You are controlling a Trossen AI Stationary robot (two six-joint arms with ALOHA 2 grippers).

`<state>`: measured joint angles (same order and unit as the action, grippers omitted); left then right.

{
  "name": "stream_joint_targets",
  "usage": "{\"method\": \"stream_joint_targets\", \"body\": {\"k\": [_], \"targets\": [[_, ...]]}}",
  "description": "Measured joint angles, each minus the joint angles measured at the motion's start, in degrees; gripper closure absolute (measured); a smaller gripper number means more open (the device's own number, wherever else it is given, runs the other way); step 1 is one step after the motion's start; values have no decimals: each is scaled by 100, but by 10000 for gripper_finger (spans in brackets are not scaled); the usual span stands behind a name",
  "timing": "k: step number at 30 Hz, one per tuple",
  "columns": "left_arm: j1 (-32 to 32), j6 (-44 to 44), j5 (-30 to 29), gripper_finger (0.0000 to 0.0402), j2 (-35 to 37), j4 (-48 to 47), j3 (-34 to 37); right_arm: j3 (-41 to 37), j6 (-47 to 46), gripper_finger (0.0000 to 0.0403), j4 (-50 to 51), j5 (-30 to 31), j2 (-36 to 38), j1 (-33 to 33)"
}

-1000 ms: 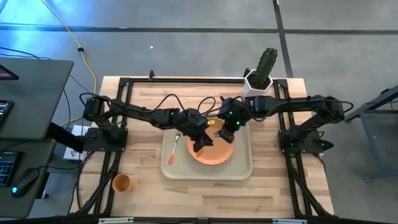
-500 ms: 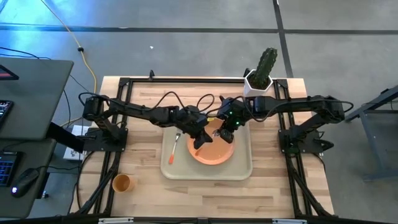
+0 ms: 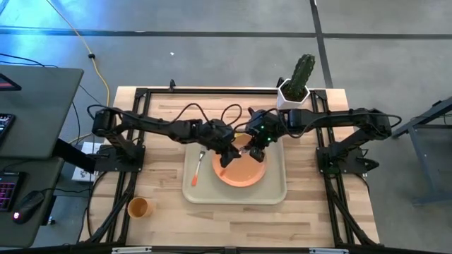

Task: Pick and place plate/cup/fork/spoon on tray
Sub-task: Put the orange spoon on the light brown serving tray to the left of the orange plate

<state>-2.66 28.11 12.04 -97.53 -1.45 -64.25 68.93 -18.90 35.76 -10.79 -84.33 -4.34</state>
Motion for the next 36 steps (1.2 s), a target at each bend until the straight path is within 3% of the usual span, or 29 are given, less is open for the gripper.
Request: {"method": "stream_joint_targets", "body": {"k": [4,10,19,22,27,31,36], "targets": [[-25,130,82,314,-45,164,0,0,99,403,-82,20,0,-17],[-204,390,245,391,1,-11,0,0,97,403,-63,155,7,-17],[-264,710,216,398,1,-110,-2,0,0,400,-69,274,0,-17],[-244,1011,-262,400,47,-275,-4,0,-262,381,-3,970,1,-16],[-87,1962,-1446,400,452,-529,500,0,-681,317,344,2129,37,-31],[-11,2701,-2174,401,1044,-435,1200,0,-679,275,303,2150,42,-29],[142,3556,-2947,401,1759,-201,2241,0,-648,253,319,2131,37,-84]]}}
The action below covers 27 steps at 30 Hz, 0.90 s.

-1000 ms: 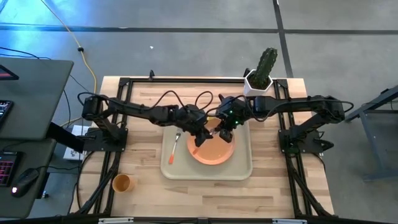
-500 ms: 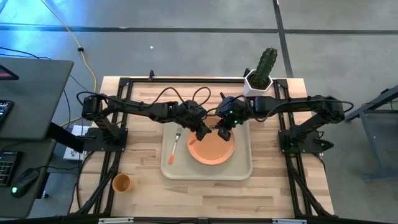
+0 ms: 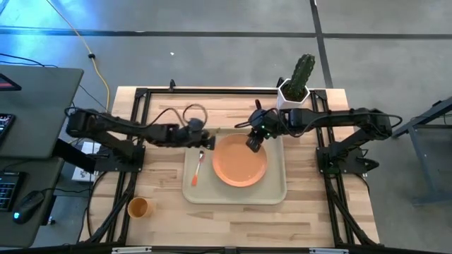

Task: Pick and place plate/cup/fork/spoon on tray
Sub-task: Put the orange spoon on the light brown serving tray to the left of the orange plate

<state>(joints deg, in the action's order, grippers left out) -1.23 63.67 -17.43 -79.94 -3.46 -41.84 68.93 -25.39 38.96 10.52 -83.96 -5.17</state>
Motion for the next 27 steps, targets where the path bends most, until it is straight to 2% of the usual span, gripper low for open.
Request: {"method": "stream_joint_targets", "body": {"k": [4,7,17,27], "targets": [[349,849,-517,401,129,606,773,0,35,252,-58,-116,0,-119],[557,1398,-753,401,-165,1311,1085,0,58,252,-60,-251,0,-202],[1211,2473,-1046,401,-994,1403,1018,0,-9,252,-64,-320,0,-236],[1293,3119,-824,397,-1141,1434,1023,0,-9,252,-65,-325,0,-233]]}}
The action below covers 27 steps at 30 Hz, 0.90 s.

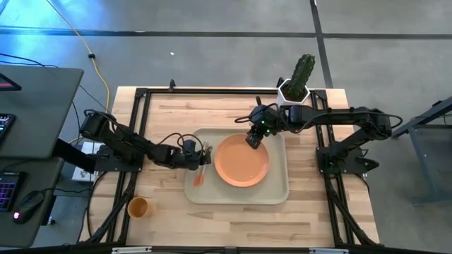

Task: Pick and place plate/cup/fork/spoon on tray
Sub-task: Put the orange spoon on the light brown serving tray to the left of the orange plate

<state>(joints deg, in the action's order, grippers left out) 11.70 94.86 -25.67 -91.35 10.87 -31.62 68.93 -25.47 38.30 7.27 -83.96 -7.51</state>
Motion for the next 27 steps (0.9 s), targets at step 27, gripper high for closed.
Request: {"method": "stream_joint_targets", "body": {"k": [27], "targets": [[-270,-119,650,298,-2,44,-2,0,-20,252,-7,70,0,4]]}}
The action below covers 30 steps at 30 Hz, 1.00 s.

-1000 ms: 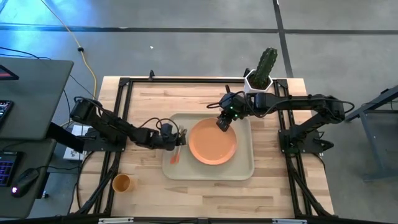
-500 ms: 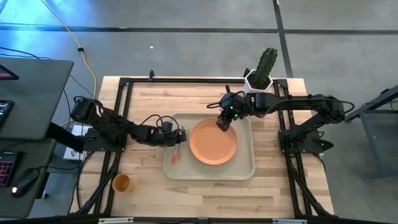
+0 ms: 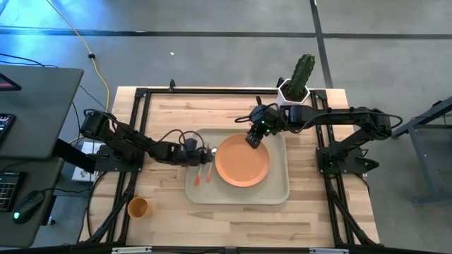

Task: Pick and place plate/cup/fork/spoon on tray
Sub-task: Put the orange spoon on the light brown serving tray to the left of the orange plate

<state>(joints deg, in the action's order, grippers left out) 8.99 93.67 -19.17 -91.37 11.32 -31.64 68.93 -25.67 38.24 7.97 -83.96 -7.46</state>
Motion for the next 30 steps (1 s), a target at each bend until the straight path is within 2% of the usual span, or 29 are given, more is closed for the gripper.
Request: {"method": "stream_joint_targets", "body": {"k": [4,9,12,20,30], "targets": [[3,-784,238,298,48,127,-193,0,1,252,0,-39,0,0],[2,-1789,132,298,-28,-1225,-662,-44,1,252,18,-44,-2,0],[0,-2253,57,298,-24,-1529,-855,-44,11,252,8,-68,-22,0],[2,-2627,46,298,-40,-1608,-1064,-44,20,252,4,-116,-44,0],[2,-2786,344,298,-672,-1732,-1398,-44,2,252,7,-138,-44,0]]}}
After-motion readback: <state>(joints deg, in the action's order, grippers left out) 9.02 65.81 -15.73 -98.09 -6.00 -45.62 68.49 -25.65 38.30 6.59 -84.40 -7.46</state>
